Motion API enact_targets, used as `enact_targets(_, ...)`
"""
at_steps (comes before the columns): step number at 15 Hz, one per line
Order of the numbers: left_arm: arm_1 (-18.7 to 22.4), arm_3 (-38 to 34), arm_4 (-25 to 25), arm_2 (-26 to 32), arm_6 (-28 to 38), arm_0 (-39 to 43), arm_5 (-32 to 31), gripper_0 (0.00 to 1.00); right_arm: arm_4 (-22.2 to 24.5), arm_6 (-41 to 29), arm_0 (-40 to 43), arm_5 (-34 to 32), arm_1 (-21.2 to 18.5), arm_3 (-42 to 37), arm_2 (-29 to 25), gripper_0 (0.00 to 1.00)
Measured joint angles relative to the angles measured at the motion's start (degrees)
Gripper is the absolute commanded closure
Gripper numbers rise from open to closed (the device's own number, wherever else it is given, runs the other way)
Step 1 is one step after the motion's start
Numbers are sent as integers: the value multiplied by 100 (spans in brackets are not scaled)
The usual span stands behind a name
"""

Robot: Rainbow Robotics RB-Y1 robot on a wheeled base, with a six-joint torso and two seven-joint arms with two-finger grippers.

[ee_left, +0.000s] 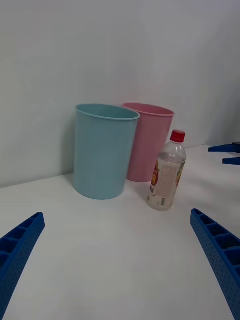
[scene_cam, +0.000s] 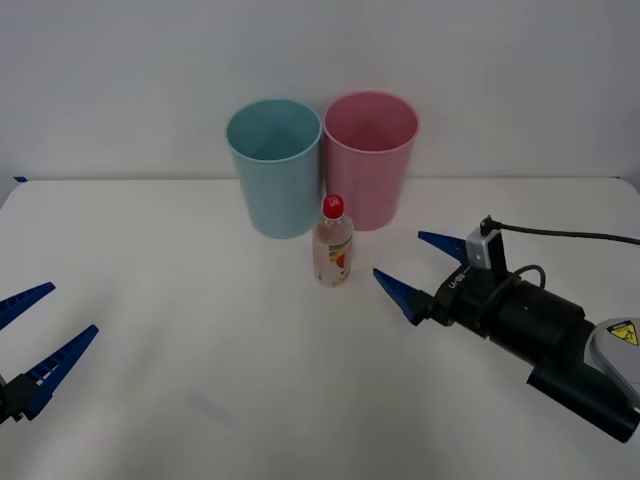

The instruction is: Grasp the object on the table and drop it into the matching bin: aluminum can to the light blue bin, PET bottle to the pink bin.

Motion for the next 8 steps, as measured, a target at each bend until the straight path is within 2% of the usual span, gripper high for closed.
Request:
enact_targets(2, 0, 0, 0, 0, 0, 0, 0, 0, 223, -352, -195, 357, -49, 0, 333, 0)
enact_targets(5, 0, 0, 0, 0, 0, 0, 0, 0, 295, -480, -413, 658, -39, 57, 643, 0)
enact_targets(8, 0, 0, 0, 0, 0, 0, 0, 0, 327, -486, -839, 700, 94, 529, 879, 0)
